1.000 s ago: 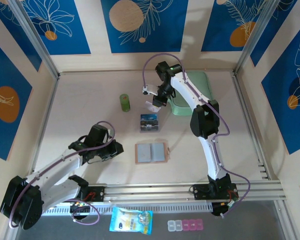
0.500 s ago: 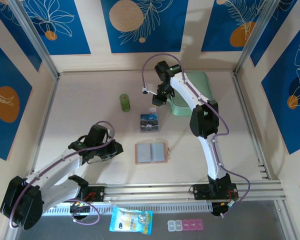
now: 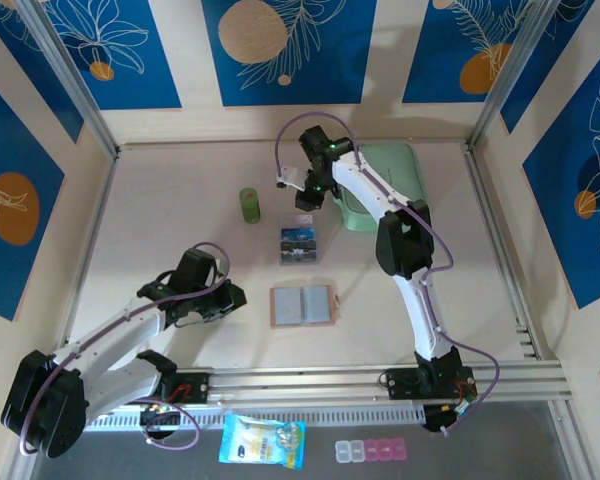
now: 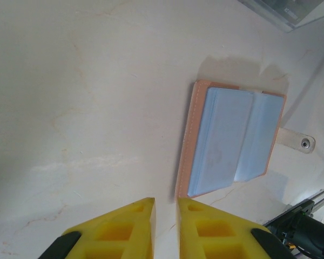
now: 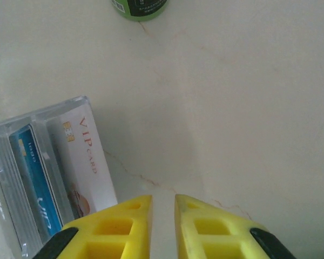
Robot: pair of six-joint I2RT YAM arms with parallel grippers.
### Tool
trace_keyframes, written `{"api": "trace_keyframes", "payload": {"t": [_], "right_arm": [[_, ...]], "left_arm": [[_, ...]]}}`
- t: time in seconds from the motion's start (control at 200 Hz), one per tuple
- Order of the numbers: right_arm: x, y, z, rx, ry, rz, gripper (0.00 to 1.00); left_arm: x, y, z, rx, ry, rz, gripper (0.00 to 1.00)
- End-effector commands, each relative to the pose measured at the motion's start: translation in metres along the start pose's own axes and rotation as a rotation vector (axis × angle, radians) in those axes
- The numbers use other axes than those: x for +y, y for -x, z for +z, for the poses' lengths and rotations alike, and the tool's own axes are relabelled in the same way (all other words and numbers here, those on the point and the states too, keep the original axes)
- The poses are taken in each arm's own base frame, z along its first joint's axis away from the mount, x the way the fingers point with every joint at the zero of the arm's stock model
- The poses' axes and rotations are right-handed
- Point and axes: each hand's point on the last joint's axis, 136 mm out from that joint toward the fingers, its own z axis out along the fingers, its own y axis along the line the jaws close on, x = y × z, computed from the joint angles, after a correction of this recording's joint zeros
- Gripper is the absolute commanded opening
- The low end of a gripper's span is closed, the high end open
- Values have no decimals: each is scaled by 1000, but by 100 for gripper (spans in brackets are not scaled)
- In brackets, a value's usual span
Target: Take the credit cards out of the card holder
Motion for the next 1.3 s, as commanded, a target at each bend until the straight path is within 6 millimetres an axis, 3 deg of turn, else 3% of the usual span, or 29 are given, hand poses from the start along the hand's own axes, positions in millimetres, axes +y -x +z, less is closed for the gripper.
{"api": "trace_keyframes", "payload": {"t": [0.0,0.46,0.71,1.04,1.295], "right_arm": [[3,2,11,-2,5,0,22],[26,-9,19,34,95,-9,23],[23,-12,16,54,75,-21,23],[14,10,-17,-37,-20,25,23],[48,15,-38,-100,2,199,23]], "left_arm": [[3,0,1,5,-2,0,17],[3,-1,2,12,-5,1,17],[1,0,2,14,-12,5,17],[-6,1,6,20,-47,10,18],[-15,3,20,39,-97,6,17]]}}
